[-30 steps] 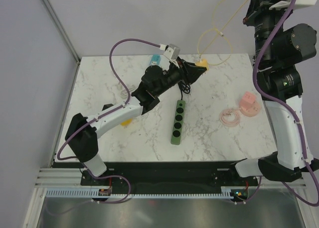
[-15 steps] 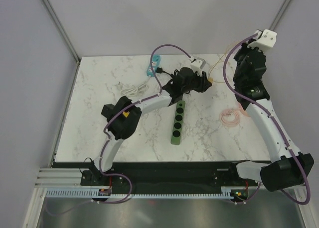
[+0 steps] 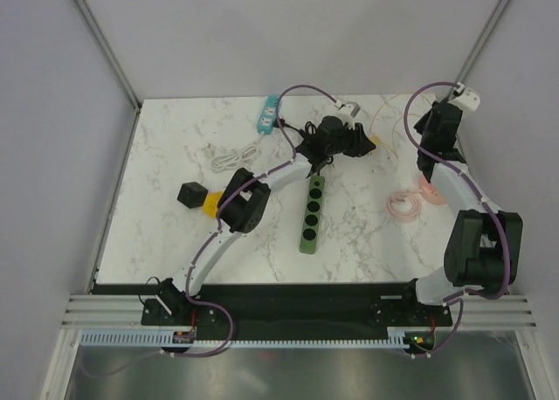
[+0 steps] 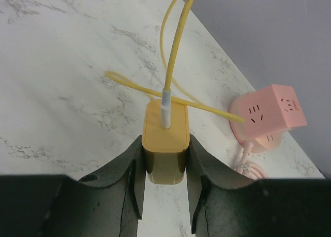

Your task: Pull the plug off the socket

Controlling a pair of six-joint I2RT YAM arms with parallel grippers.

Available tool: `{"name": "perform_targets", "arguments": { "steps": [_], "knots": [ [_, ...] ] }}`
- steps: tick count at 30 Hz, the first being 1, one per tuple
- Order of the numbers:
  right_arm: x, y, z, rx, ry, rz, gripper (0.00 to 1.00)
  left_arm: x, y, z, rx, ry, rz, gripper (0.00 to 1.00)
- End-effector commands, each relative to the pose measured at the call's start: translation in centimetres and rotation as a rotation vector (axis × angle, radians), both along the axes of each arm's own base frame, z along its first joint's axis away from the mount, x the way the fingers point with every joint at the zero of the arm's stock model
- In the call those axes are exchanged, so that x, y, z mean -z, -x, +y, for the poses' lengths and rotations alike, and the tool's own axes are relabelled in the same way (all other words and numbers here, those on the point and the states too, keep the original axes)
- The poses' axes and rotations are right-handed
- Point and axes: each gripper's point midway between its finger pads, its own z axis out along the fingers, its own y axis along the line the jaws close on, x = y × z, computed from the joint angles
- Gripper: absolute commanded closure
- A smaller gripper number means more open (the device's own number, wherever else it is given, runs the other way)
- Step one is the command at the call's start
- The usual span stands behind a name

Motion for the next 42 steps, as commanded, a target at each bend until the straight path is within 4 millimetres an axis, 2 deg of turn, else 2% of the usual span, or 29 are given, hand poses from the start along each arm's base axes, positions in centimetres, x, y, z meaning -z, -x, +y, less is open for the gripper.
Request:
{"name": "perform_targets", "arguments": {
  "steps": [1, 2, 6, 9, 10, 12, 13, 14, 16, 17, 18, 20, 21, 22, 23, 24, 25, 26, 29, 32, 33, 35, 36, 37, 38, 40, 41, 42],
  "knots": [
    [0.2, -2.0, 2.2, -0.107, -0.061, -0.033, 0.98, -2.4, -0.6, -0.9, 0.018, 0.132, 0.045, 0.8],
    [1.6, -2.4, 2.2, -0.108, -0.07, -0.003, 0.98, -1.3, -0.7, -0.9, 0.005, 0.131, 0.066, 0.78],
    [4.6, -2.9, 2.5, -0.111, -0.102, 0.058, 0.93, 0.3, -2.1, -0.1, -0.042, 0.152, 0.116, 0.68],
    [6.7, -3.0, 2.6, -0.114, -0.125, 0.093, 0.88, 1.0, -2.4, 0.3, -0.052, 0.171, 0.165, 0.54],
    [7.2, -3.1, 2.6, -0.111, -0.126, 0.104, 0.86, 1.1, -2.3, 0.2, -0.043, 0.177, 0.178, 0.47],
    [8.6, -3.4, 2.5, -0.103, -0.133, 0.142, 0.85, 1.1, -2.3, 0.4, -0.035, 0.17, 0.177, 0.39],
    [9.0, -3.5, 2.4, -0.099, -0.132, 0.156, 0.85, 0.8, -2.3, 0.5, -0.03, 0.158, 0.157, 0.29],
    [10.0, -3.7, 2.4, -0.093, -0.133, 0.182, 0.84, 0.6, -2.4, 0.6, -0.032, 0.146, 0.147, 0.26],
    [10.0, -4.3, 2.2, -0.088, -0.132, 0.201, 0.81, -0.6, -2.1, 0.8, -0.014, 0.131, 0.116, 0.18],
    [10.8, -4.6, 2.2, -0.085, -0.133, 0.221, 0.8, -0.4, -2.0, 1.0, -0.009, 0.121, 0.117, 0.16],
    [10.5, -5.0, 2.1, -0.082, -0.136, 0.221, 0.78, -1.1, -1.9, 1.1, -0.001, 0.123, 0.103, 0.14],
    [11.3, -5.4, 2.1, -0.075, -0.153, 0.238, 0.74, -3.3, -1.1, 1.2, 0.042, 0.125, 0.063, 0.11],
    [11.1, -5.6, 2.1, -0.074, -0.155, 0.242, 0.68, -2.9, -0.5, 1.4, 0.056, 0.111, 0.071, 0.11],
    [11.4, -5.7, 2.0, -0.065, -0.164, 0.246, 0.66, -5.2, 0.2, 1.4, 0.09, 0.122, 0.026, 0.09],
    [12.2, -5.8, 2.0, -0.061, -0.167, 0.266, 0.64, -5.5, 0.5, 1.7, 0.099, 0.112, 0.013, 0.09],
    [12.4, -6.0, 1.9, -0.056, -0.171, 0.284, 0.61, -4.4, 1.1, 2.1, 0.104, 0.083, 0.022, 0.09],
    [12.7, -6.1, 1.9, -0.057, -0.175, 0.299, 0.6, -6.6, 1.5, 2.6, 0.114, 0.081, -0.038, 0.09],
    [13.7, -6.3, 1.9, -0.063, -0.176, 0.327, 0.59, -5.2, 1.9, 3.2, 0.109, 0.047, -0.027, 0.09],
    [14.2, -6.6, 2.6, -0.107, -0.188, 0.385, 0.47, -6.8, 2.9, 4.4, 0.113, 0.021, -0.095, 0.1],
    [14.7, -5.3, 3.5, -0.139, -0.21, 0.413, 0.33, -7.7, 3.5, 5.3, 0.113, -0.001, -0.132, 0.1],
    [14.7, -5.0, 3.6, -0.143, -0.212, 0.421, 0.23, -7.8, 3.6, 5.5, 0.109, -0.005, -0.137, 0.1],
    [14.3, -4.3, 3.7, -0.153, -0.204, 0.438, 0.18, -7.9, 3.8, 6.2, 0.091, -0.023, -0.143, 0.1],
    [14.6, -3.5, 3.7, -0.151, -0.205, 0.468, 0.11, -8.0, 3.9, 6.5, 0.083, -0.028, -0.149, 0.1],
    [14.4, -3.1, 3.8, -0.157, -0.203, 0.475, 0.1, -8.0, 3.8, 6.8, 0.064, -0.034, -0.153, 0.1],
    [14.0, -2.3, 3.9, -0.162, -0.201, 0.482, 0.03, -8.2, 4.2, 7.4, 0.055, -0.033, -0.161, 0.1],
    [13.0, -1.4, 4.0, -0.174, -0.185, 0.483, 0.02, -8.0, 4.3, 8.1, 0.03, -0.04, -0.168, 0.11],
    [13.3, -0.5, 3.9, -0.172, -0.18, 0.516, 0.02, -7.0, 4.7, 8.6, 0.025, -0.056, -0.153, 0.11],
    [13.2, 0.0, 3.7, -0.17, -0.167, 0.532, 0.02, -7.8, 4.9, 8.8, 0.021, -0.044, -0.172, 0.11]
  ]
}}
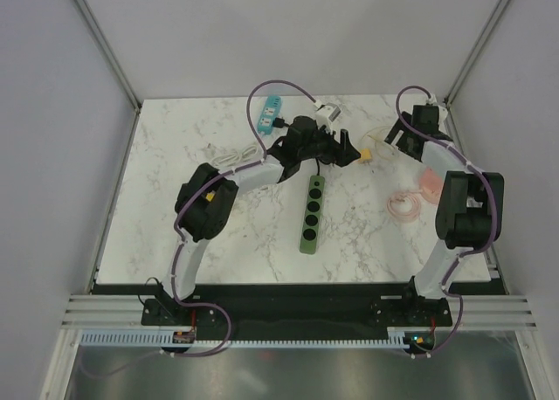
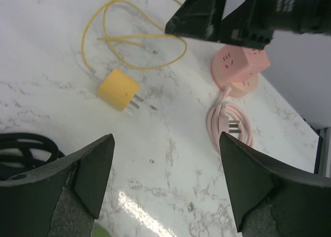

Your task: Pull the plug off the socket

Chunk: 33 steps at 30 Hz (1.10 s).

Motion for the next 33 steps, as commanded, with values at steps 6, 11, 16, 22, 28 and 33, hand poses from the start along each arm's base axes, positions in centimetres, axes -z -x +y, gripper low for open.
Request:
{"name": "perform_targets", "arguments": {
  "steps": [6, 11, 16, 22, 28, 33],
  "knots": [
    [-3.8, 5.3, -1.3, 0.004, 0.107, 0.083, 0.02, -1.4, 1.4, 3.0, -0.063, -0.022, -0.126, 0.14],
    [-5.5, 7.8, -2.5, 0.067, 0.155, 0.116, 0.02, -1.0, 2.8, 5.2, -0.093, -0.042, -0.151, 0.14],
    [-7.2, 9.5, -2.7, 0.107, 0.144, 0.083, 0.02, -1.1, 4.5, 6.8, -0.107, -0.024, -0.163, 0.14],
    [-2.5, 14.6, -2.2, 0.125, 0.116, 0.2, 0.02, -1.7, 5.7, 7.5, -0.093, 0.004, -0.169, 0.15],
    [1.4, 16.9, 1.2, -0.018, -0.005, 0.258, 0.02, -1.9, 6.6, 6.7, -0.04, 0.049, -0.147, 0.15],
    [3.0, 17.7, 3.0, -0.097, -0.02, 0.229, 0.02, -2.2, 6.8, 6.5, -0.024, 0.065, -0.142, 0.15]
  ]
}}
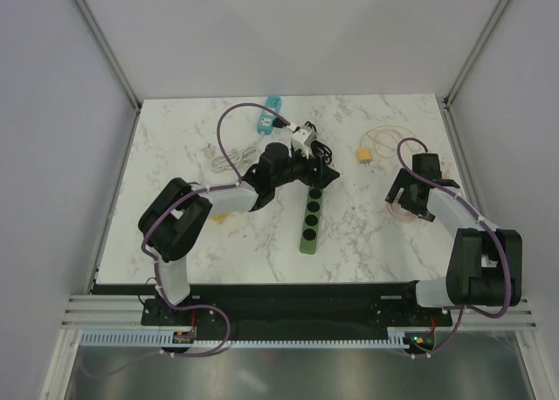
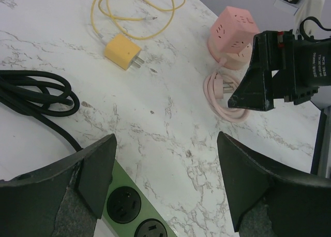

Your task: Pull the plug off the socket

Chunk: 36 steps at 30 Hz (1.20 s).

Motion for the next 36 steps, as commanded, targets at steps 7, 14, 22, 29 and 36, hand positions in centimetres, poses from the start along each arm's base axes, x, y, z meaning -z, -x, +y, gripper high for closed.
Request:
{"name": "perform_targets", "arguments": {
  "steps": [7, 14, 22, 29, 36],
  "knots": [
    [1.6, -2.5, 4.3, -0.195, -0.056, -0.022, 0.11, -3.1, 0.3, -0.4, 0.035, 0.081, -0.049, 0.15],
    [4.0, -2.2, 4.6, -0.205, 0.016, 0.062, 0.34, -2.7, -0.4, 0.3, 0.021, 0.079, -0.035, 0.15],
    [4.8, -1.3, 6.1, -0.247, 0.018, 0.082, 0.76, -2.6, -1.3, 1.4, -0.001, 0.096, -0.005, 0.15],
    [4.5, 0.3, 10.4, -0.348, -0.041, 0.069, 0.86, -2.7, -2.2, 2.7, -0.03, 0.113, 0.012, 0.15],
    [2.9, 2.4, 15.0, -0.438, -0.11, 0.03, 0.9, -2.6, -2.9, 4.0, -0.039, 0.147, 0.05, 0.16]
  ]
}}
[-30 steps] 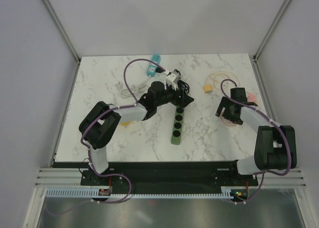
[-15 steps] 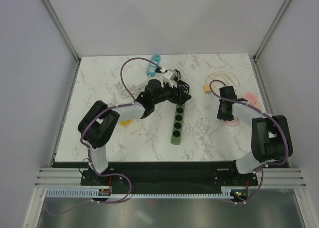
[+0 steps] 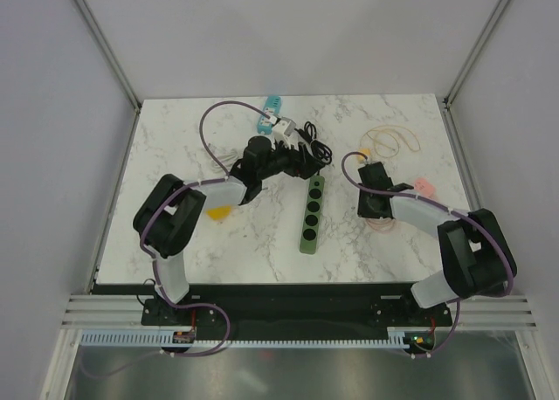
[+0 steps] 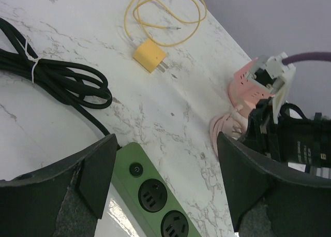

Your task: Pull the plug off the socket

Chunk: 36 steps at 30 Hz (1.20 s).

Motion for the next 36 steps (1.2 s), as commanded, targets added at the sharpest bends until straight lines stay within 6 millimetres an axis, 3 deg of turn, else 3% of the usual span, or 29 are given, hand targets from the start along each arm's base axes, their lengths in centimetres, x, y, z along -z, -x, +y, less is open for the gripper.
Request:
{"name": "perform_targets", "arguments": {
  "steps": [1, 5, 9, 12, 13, 14, 16, 19, 20, 26, 29, 32, 36],
  "knots": [
    [-0.4, 2.3, 3.8, -0.045, -0.137, 0.049, 0.9, -2.7, -0.3, 0.6, 0.007, 0.079, -0.029, 0.16],
    [-1.3, 3.9, 9.0, -0.147, -0.213, 0.056, 0.9, -2.8, -0.4, 0.9, 0.007, 0.081, -0.028, 0.16],
    [-1.1, 5.1, 11.8, -0.194, -0.233, 0.076, 0.83, -2.6, -0.3, 1.0, 0.021, 0.079, -0.022, 0.16],
    [-1.7, 5.3, 12.8, -0.22, -0.243, 0.07, 0.65, -2.8, -0.1, 0.8, 0.039, 0.083, -0.024, 0.19],
    [-2.1, 5.1, 12.4, -0.212, -0.223, 0.062, 0.5, -2.7, -0.1, 0.8, 0.045, 0.083, -0.022, 0.19],
    [-2.5, 5.0, 12.1, -0.21, -0.208, 0.049, 0.42, -2.5, -0.1, 0.7, 0.049, 0.083, -0.018, 0.19],
    [-4.2, 4.3, 10.7, -0.179, -0.147, 0.002, 0.21, -2.7, 0.1, 0.4, 0.072, 0.088, -0.018, 0.21],
    [-7.0, 3.8, 8.4, -0.134, -0.054, -0.051, 0.08, -2.8, 0.4, -0.1, 0.113, 0.094, -0.014, 0.21],
    [-8.4, 3.1, 6.8, -0.084, -0.003, -0.105, 0.04, -2.8, 0.4, -0.2, 0.118, 0.098, -0.009, 0.21],
    [-13.7, 2.7, -0.5, 0.131, 0.079, -0.252, 0.03, -3.0, 1.3, -1.8, 0.18, 0.109, -0.004, 0.19],
    [-14.8, 2.9, -3.9, 0.243, 0.069, -0.284, 0.03, -3.3, 2.3, -3.3, 0.212, 0.095, -0.033, 0.19],
    [-14.5, 3.3, -6.8, 0.349, 0.071, -0.284, 0.05, -3.3, 3.5, -5.3, 0.241, 0.058, -0.073, 0.18],
    [-14.1, 4.1, -10.1, 0.479, 0.079, -0.294, 0.2, -3.6, 6.0, -8.7, 0.293, 0.01, -0.129, 0.19]
  ]
}}
